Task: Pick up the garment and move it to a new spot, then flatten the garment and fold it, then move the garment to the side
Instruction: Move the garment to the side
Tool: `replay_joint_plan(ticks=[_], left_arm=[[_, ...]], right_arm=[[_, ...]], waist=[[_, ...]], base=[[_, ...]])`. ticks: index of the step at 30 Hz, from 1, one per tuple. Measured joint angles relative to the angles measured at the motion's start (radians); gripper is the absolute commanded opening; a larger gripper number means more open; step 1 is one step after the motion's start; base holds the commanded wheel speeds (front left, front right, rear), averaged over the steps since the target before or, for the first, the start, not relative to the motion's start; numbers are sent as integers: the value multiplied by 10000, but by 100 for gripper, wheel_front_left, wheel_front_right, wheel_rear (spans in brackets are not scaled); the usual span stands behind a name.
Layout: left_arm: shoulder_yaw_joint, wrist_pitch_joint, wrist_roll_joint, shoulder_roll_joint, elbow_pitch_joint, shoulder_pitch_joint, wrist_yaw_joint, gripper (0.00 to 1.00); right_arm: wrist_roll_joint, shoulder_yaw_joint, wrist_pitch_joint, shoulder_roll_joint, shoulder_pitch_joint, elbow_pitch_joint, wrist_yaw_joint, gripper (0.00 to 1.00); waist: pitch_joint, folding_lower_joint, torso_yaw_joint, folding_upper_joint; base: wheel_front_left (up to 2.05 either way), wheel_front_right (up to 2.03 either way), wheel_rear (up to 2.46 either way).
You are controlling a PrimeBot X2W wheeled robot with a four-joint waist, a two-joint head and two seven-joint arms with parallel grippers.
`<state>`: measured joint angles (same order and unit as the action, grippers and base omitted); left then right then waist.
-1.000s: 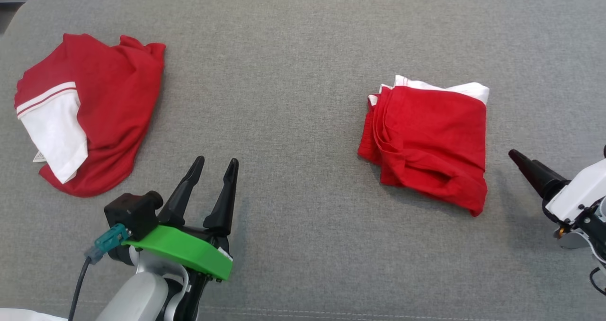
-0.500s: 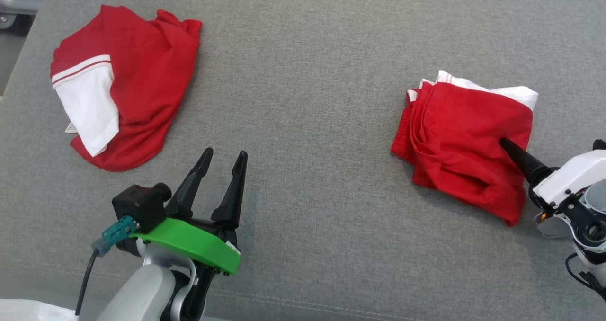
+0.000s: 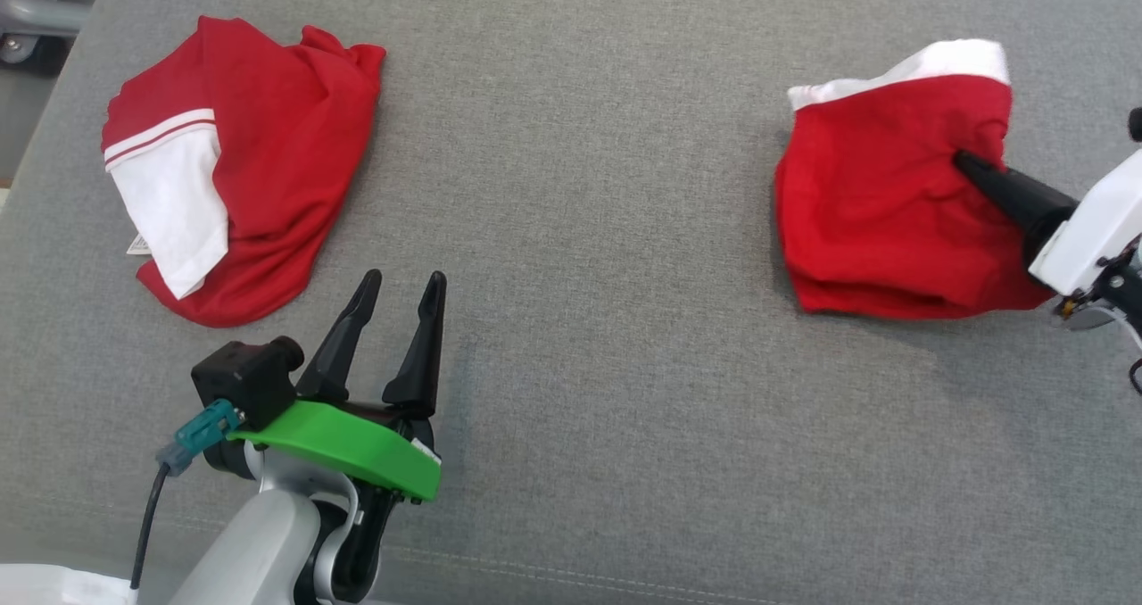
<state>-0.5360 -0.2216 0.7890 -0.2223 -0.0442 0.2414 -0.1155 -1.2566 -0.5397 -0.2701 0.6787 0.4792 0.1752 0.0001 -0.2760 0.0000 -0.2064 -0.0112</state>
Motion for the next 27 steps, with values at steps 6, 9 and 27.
replay_joint_plan(ticks=[6,9,27], left_arm=[[-127,8,0,19,224,5,0,100],[-201,46,-6,69,272,43,0,100],[-364,184,-221,140,439,959,100,100]], right_arm=[[186,48,-750,673,473,274,-476,0],[199,167,-938,863,576,476,-692,0],[972,880,-1599,3103,717,2614,-1239,0]], waist=[[-211,0,185,0],[-426,0,236,0],[-1825,0,190,0]], base=[[0,0,0],[0,0,0],[0,0,0]])
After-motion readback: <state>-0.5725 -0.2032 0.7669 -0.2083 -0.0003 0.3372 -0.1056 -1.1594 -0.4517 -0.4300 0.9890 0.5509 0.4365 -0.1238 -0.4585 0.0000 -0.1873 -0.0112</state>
